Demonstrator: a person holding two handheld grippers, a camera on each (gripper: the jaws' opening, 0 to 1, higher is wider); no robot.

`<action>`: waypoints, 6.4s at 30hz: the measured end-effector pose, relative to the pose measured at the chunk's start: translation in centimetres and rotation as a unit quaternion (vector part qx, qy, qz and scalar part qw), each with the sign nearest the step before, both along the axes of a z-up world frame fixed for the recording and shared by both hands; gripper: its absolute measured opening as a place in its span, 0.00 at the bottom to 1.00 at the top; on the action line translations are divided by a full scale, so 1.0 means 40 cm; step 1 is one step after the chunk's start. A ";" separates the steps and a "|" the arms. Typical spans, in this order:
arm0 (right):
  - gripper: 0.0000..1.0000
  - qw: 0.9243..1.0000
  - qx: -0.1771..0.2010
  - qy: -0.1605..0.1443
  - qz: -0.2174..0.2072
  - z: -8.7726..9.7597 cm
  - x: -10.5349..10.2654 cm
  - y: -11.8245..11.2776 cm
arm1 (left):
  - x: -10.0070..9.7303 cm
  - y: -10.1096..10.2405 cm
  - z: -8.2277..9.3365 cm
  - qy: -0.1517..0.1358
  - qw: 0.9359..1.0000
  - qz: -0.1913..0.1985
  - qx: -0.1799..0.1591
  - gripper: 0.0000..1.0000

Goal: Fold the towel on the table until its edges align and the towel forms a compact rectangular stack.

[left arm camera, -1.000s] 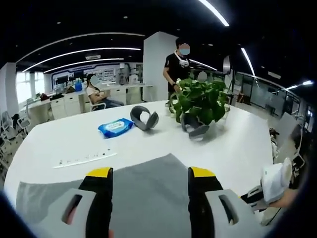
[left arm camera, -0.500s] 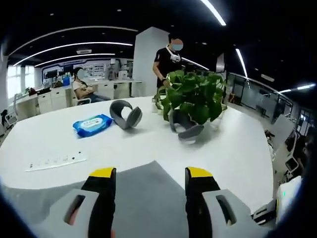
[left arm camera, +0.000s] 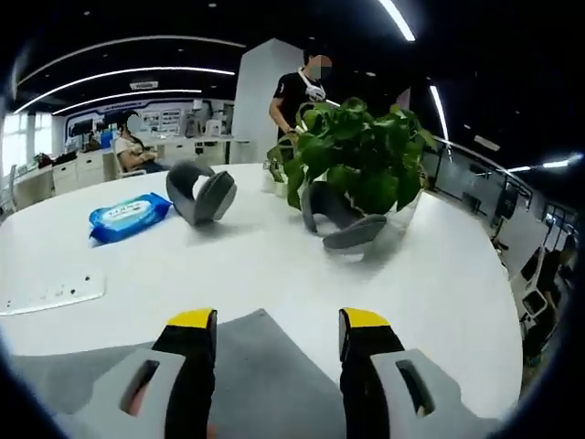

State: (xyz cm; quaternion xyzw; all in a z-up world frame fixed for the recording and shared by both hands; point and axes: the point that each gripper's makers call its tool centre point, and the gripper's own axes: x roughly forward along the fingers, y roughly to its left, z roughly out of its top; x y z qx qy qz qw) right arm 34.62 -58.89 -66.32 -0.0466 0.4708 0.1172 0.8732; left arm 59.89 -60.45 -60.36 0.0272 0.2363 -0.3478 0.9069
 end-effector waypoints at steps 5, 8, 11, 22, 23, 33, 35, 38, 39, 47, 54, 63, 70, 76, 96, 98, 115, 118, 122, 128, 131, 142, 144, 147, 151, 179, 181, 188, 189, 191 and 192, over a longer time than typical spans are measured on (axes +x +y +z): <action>0.01 1.000 -0.002 -0.001 0.005 -0.001 -0.001 0.001 | 0.026 -0.020 -0.062 0.007 1.000 -0.004 0.010 0.55; 0.01 1.000 -0.002 0.000 0.005 -0.001 -0.001 0.001 | 0.035 -0.011 -0.089 0.008 1.000 0.000 0.026 0.53; 0.01 1.000 -0.003 0.000 0.005 -0.002 0.000 0.002 | 0.044 -0.002 -0.113 0.010 0.999 0.002 0.039 0.51; 0.01 1.000 -0.003 0.000 0.006 -0.002 0.000 0.003 | 0.045 0.011 -0.123 -0.020 0.997 0.005 0.080 0.43; 0.01 1.000 -0.003 0.000 0.006 -0.002 0.000 0.002 | 0.046 0.011 -0.123 -0.020 0.997 0.007 0.081 0.43; 0.01 1.000 -0.001 0.002 0.005 -0.002 -0.001 0.003 | 0.063 0.046 -0.120 -0.036 0.993 0.009 0.114 0.11; 0.01 1.000 0.001 0.005 0.005 -0.002 -0.001 0.003 | 0.058 0.051 -0.116 -0.038 0.991 0.003 0.127 0.08; 0.00 1.000 0.002 0.016 0.007 -0.002 -0.006 0.005 | 0.038 0.062 -0.111 -0.006 0.993 0.009 0.113 0.06; 0.00 1.000 -0.002 0.019 0.018 -0.002 -0.009 0.006 | 0.030 0.067 -0.109 0.006 0.994 0.014 0.106 0.06; 0.00 0.999 -0.007 0.030 0.039 0.017 -0.027 0.015 | 0.001 0.090 -0.028 -0.006 0.995 0.003 0.097 0.06; 0.00 0.998 0.068 0.006 0.001 0.098 -0.035 0.017 | -0.002 0.086 0.057 -0.026 0.996 0.002 0.081 0.06; 0.00 0.995 0.099 -0.020 -0.013 0.202 -0.059 0.013 | -0.029 0.073 0.164 -0.052 0.997 0.007 0.056 0.06; 0.00 0.996 0.080 -0.043 -0.002 0.268 -0.075 0.004 | -0.052 0.062 0.222 -0.057 0.998 0.010 0.038 0.06; 0.00 0.996 0.074 -0.057 -0.003 0.311 -0.089 -0.015 | -0.074 0.047 0.271 -0.068 0.997 0.012 0.023 0.06; 0.00 0.990 0.086 -0.107 -0.030 0.446 -0.139 -0.047 | -0.140 0.034 0.432 -0.106 0.994 0.002 -0.012 0.06; 0.00 0.989 0.087 -0.111 -0.035 0.456 -0.146 -0.052 | -0.142 0.035 0.447 -0.109 0.994 0.002 -0.015 0.06; 0.00 0.987 0.088 -0.131 0.040 0.554 -0.156 0.098 | -0.140 0.182 0.521 -0.121 0.992 0.027 -0.011 0.06; 0.00 0.986 0.091 -0.132 0.053 0.569 -0.153 0.136 | -0.134 0.225 0.527 -0.116 0.992 0.042 -0.018 0.06; 0.00 0.984 0.091 -0.134 0.068 0.587 -0.153 0.193 | -0.123 0.285 0.536 -0.112 0.992 0.054 -0.022 0.06; 0.00 0.983 0.089 -0.137 0.082 0.609 -0.151 0.285 | -0.116 0.374 0.559 -0.117 0.991 0.059 -0.023 0.06; 0.00 0.982 0.092 -0.139 0.093 0.619 -0.149 0.338 | -0.113 0.411 0.570 -0.118 0.991 0.060 -0.025 0.06; 0.00 0.976 0.089 -0.151 0.130 0.657 -0.124 0.541 | -0.103 0.570 0.596 -0.121 0.989 0.073 -0.031 0.06; 0.00 0.974 0.089 -0.159 0.134 0.663 -0.117 0.573 | -0.098 0.599 0.601 -0.121 0.989 0.075 -0.034 0.06; 0.00 0.973 0.095 -0.162 0.136 0.662 -0.109 0.617 | -0.094 0.635 0.607 -0.124 0.989 0.076 -0.035 0.06; 0.00 0.971 0.087 -0.162 0.153 0.656 -0.108 0.681 | -0.087 0.692 0.619 -0.129 0.988 0.079 -0.038 0.06; 0.00 0.954 0.059 -0.180 0.232 0.598 -0.049 1.020 | -0.026 0.974 0.590 -0.144 0.985 0.083 -0.035 0.06; 0.00 0.953 0.062 -0.176 0.238 0.595 -0.041 1.039 | -0.018 0.987 0.581 -0.143 0.986 0.084 -0.032 0.06; 0.00 0.946 0.064 -0.175 0.267 0.602 -0.008 1.092 | 0.018 1.042 0.575 -0.149 0.984 0.092 -0.027 0.06; 0.00 0.945 0.064 -0.175 0.269 0.601 -0.004 1.097 | 0.024 1.051 0.573 -0.152 0.984 0.094 -0.023 0.06; 0.00 0.943 0.064 -0.172 0.278 0.595 0.009 1.115 | 0.036 1.071 0.567 -0.155 0.983 0.096 -0.014 0.06; 0.00 0.942 0.064 -0.170 0.283 0.589 0.014 1.123 | 0.039 1.077 0.565 -0.155 0.983 0.096 -0.013 0.06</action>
